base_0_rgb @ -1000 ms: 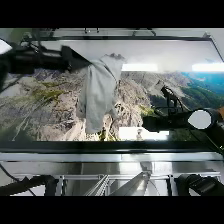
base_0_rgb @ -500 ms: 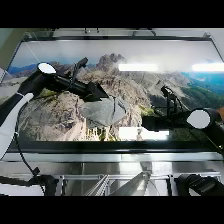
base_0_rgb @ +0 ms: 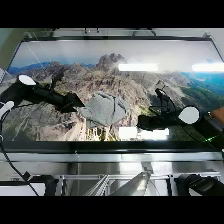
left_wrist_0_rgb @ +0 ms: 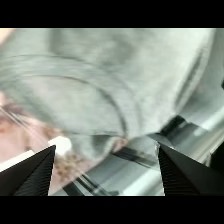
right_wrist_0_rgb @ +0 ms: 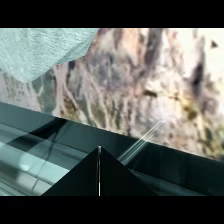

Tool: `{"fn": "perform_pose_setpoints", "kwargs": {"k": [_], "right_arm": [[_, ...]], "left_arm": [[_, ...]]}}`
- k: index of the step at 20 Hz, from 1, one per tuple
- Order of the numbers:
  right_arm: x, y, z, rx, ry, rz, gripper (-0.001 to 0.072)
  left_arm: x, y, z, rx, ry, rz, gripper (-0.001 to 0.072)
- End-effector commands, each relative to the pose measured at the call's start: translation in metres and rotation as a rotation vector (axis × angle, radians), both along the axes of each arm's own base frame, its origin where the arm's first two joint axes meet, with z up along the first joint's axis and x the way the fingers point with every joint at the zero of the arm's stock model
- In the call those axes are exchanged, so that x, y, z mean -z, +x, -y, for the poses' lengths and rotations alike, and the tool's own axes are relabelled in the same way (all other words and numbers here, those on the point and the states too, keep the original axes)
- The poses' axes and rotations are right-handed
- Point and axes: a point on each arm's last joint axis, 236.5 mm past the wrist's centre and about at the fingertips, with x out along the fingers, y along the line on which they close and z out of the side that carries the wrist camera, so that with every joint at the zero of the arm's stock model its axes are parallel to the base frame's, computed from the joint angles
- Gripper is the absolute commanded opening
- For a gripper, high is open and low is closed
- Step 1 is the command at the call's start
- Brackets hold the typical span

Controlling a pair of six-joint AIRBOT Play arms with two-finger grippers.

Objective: Fold the shirts.

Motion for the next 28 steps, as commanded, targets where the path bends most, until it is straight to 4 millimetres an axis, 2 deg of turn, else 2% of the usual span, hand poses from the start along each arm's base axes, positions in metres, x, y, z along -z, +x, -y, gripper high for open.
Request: {"fn": "perform_pose_setpoints", "kwargs": {"k": [1,5,6,8,9,10,11,13,15,18,20,22,23,24,25,28], "right_arm": [[-0.004,0.001,-0.011,-0.014,0.05,0.002,0.0021],[-0.003,0.0,-0.011,-0.015,0.05,0.0,0.0021],[-0.004,0.0,-0.011,-0.015,0.05,-0.001,0.0021],[-0.003,-0.001,-0.011,-0.018,0.05,-0.005,0.0021],[-0.003,-0.002,-0.011,-0.019,0.05,-0.007,0.002],[-0.003,-0.002,-0.011,-0.02,0.05,-0.006,0.002],[-0.004,-0.001,-0.011,-0.021,0.05,-0.003,0.0019],[-0.008,0.006,-0.011,-0.017,0.052,0.026,0.0016],[-0.019,0.016,-0.014,-0.05,0.053,0.095,0.0016],[-0.04,0.03,-0.019,-0.063,0.066,0.161,0.0016],[-0.052,0.042,-0.021,-0.048,0.076,0.208,0.0017],[-0.057,0.054,-0.019,-0.019,0.077,0.25,0.0026],[-0.057,0.054,-0.019,-0.018,0.078,0.249,0.0107],[-0.057,0.054,-0.019,-0.019,0.078,0.249,0.0301],[-0.057,0.054,-0.019,-0.018,0.078,0.249,0.0396],[-0.057,0.055,-0.019,-0.017,0.077,0.252,0.0382]], "left_arm": [[0.047,0.001,-0.019,-0.096,0.057,-0.007,0.0697],[0.059,0.015,0.012,-0.094,-0.044,0.03,0.0695],[0.059,0.021,0.016,-0.112,-0.056,0.046,0.0612],[0.046,0.032,0.019,-0.118,-0.09,0.092,0.021],[0.028,0.037,0.022,-0.099,-0.12,0.123,0.0034],[0.003,0.04,0.024,-0.072,-0.155,0.16,0.0004],[-0.024,0.041,0.028,-0.035,-0.187,0.198,0.0004],[-0.098,0.036,0.04,0.054,-0.264,0.311,0.0004],[-0.187,0.029,0.056,0.119,-0.339,0.491,0.0005],[-0.339,0.017,0.084,0.132,-0.445,0.864,0.0017],[-0.411,-0.004,0.102,0.169,-0.471,1.034,0.002],[-0.444,-0.023,0.113,0.214,-0.469,1.097,0.0021],[-0.453,-0.029,0.115,0.222,-0.475,1.105,0.0021],[-0.459,-0.032,0.115,0.215,-0.485,1.101,0.0022],[-0.461,-0.032,0.115,0.212,-0.491,1.094,0.0021],[-0.458,-0.05,0.123,0.284,-0.58,1.011,0.0022]]}}
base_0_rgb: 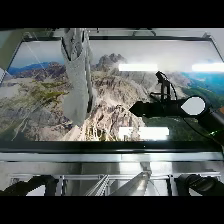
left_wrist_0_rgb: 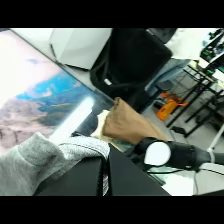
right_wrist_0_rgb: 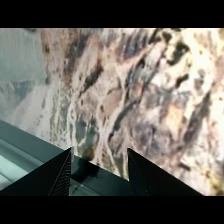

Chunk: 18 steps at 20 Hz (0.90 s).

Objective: Fold the shirts.

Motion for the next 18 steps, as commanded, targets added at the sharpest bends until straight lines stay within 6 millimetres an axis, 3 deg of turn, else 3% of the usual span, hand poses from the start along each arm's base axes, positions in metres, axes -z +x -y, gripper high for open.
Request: {"fn": "perform_pose_setpoints", "kwargs": {"k": [1,4,7,9,13,16,18], "right_arm": [[-0.002,0.003,0.0,0.006,0.002,0.013,0.0382],[-0.001,0.003,0.0,0.005,0.0,0.011,0.0382],[0.01,0.003,-0.001,0.0,-0.011,-0.019,0.0405],[0.035,-0.001,-0.008,-0.014,-0.029,-0.083,0.0564],[0.082,-0.013,-0.035,-0.053,-0.052,-0.177,0.0579],[0.101,-0.02,-0.064,-0.122,-0.029,-0.158,0.0579],[0.106,-0.023,-0.089,-0.147,0.035,-0.145,0.0579]], "left_arm": [[-0.006,-0.02,0.003,0.091,-0.015,-0.035,0.0021],[0.013,0.009,-0.035,-0.038,0.057,-0.07,0.0021],[0.051,0.039,-0.108,-0.217,0.158,-0.172,0.0021],[0.09,0.043,-0.155,-0.282,0.192,-0.302,0.0021],[0.189,0.038,-0.243,-0.443,0.234,-0.592,0.0021],[0.243,0.034,-0.279,-0.517,0.189,-0.666,0.0022],[0.273,0.036,-0.289,-0.553,0.167,-0.692,0.0022]]}}
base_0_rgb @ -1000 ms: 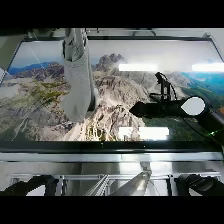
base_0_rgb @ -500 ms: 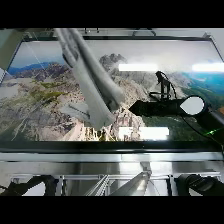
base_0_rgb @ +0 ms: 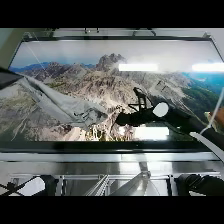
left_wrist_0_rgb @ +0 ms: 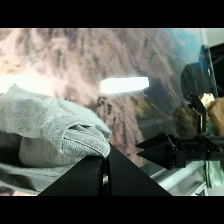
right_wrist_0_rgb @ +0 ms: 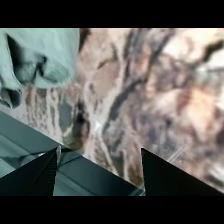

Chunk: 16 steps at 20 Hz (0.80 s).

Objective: Fold the shirts.

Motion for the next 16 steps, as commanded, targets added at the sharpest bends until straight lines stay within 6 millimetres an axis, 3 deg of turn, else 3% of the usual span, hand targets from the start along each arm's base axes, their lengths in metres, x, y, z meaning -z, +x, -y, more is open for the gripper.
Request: {"fn": "perform_pose_setpoints", "kwargs": {"k": [1,4,8,9,10,11,12,13,16], "right_arm": [[0.015,0.0,-0.037,-0.016,0.096,0.014,0.0578],[0.025,0.016,-0.051,0.032,0.153,0.004,0.0575],[0.028,0.048,-0.075,0.041,0.188,0.021,0.0566],[0.029,0.055,-0.081,0.035,0.194,0.024,0.0469],[0.031,0.058,-0.087,0.025,0.203,0.018,0.0321],[0.032,0.06,-0.092,0.012,0.212,0.011,0.029],[0.032,0.059,-0.096,0.002,0.224,-0.002,0.0192],[0.033,0.058,-0.097,-0.002,0.225,-0.006,0.0014],[0.014,0.055,-0.09,-0.063,0.233,0.019,0.0013]], "left_arm": [[0.06,-0.008,-0.027,-0.064,-0.017,-0.064,0.0022],[0.079,-0.006,-0.027,-0.033,-0.054,-0.109,0.0022],[0.086,-0.003,-0.016,0.049,-0.087,-0.147,0.0022],[0.087,-0.001,-0.015,0.063,-0.09,-0.151,0.0022],[0.087,0.0,-0.013,0.08,-0.094,-0.156,0.0022],[0.087,0.001,-0.014,0.092,-0.098,-0.158,0.0022],[0.086,0.004,-0.015,0.093,-0.095,-0.155,0.0022],[0.085,0.006,-0.018,0.092,-0.09,-0.149,0.0022],[0.071,0.014,-0.028,0.071,-0.073,-0.104,0.002]]}}
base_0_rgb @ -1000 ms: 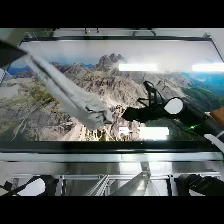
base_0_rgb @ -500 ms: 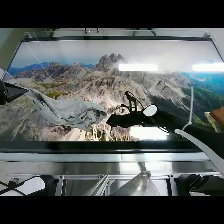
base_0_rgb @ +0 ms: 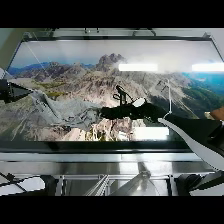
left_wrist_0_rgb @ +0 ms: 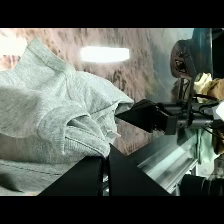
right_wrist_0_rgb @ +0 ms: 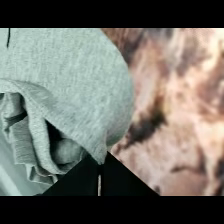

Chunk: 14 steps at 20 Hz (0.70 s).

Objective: Fold the shirts.

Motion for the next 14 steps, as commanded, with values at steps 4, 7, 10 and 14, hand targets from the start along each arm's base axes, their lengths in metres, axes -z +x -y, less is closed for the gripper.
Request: {"fn": "perform_pose_setpoints", "kwargs": {"k": [4,7,10,14], "right_arm": [[-0.092,0.036,0.093,-0.024,-0.157,0.23,0.0013],[-0.188,0.059,0.2,0.157,-0.301,0.42,0.0013],[-0.315,0.036,0.242,0.282,-0.261,0.713,0.0013],[-0.428,-0.042,0.247,0.322,-0.181,1.008,0.0014]], "left_arm": [[-0.088,0.019,-0.013,-0.098,-0.029,0.244,0.0014],[-0.172,0.008,-0.009,-0.178,-0.006,0.498,0.0014],[-0.235,-0.024,0.021,-0.161,0.028,0.682,0.0015],[-0.274,-0.073,0.075,-0.067,0.101,0.809,0.0015]]}}
